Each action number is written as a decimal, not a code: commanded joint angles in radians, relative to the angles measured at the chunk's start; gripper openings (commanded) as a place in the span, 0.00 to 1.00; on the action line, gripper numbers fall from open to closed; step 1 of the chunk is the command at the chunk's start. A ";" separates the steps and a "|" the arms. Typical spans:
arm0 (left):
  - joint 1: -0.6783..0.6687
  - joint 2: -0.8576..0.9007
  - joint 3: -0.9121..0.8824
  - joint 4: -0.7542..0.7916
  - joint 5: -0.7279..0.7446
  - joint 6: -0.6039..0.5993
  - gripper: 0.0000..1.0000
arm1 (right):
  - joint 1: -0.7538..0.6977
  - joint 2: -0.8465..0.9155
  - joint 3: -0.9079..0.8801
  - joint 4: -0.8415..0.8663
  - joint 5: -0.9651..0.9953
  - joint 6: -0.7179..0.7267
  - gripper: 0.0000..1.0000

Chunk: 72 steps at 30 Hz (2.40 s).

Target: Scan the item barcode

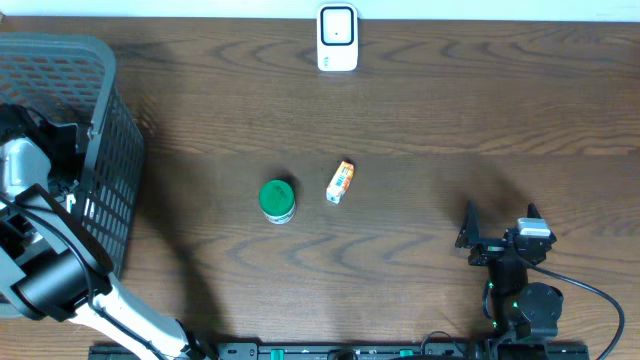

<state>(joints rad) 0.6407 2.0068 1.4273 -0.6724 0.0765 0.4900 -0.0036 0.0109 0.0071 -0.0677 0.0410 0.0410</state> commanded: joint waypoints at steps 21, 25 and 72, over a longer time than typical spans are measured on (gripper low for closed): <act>0.003 -0.243 -0.004 -0.002 0.010 -0.076 0.45 | -0.002 -0.004 -0.002 -0.003 0.006 -0.005 0.99; 0.003 -0.389 -0.004 -0.002 0.015 -0.154 0.45 | -0.002 -0.004 -0.002 -0.003 0.006 -0.005 0.99; -0.626 -0.142 -0.031 -0.264 0.189 -0.158 0.46 | -0.002 -0.004 -0.002 -0.003 0.006 -0.005 0.99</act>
<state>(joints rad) 0.0174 1.8240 1.4010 -0.9417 0.3363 0.2935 -0.0036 0.0109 0.0071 -0.0677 0.0410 0.0410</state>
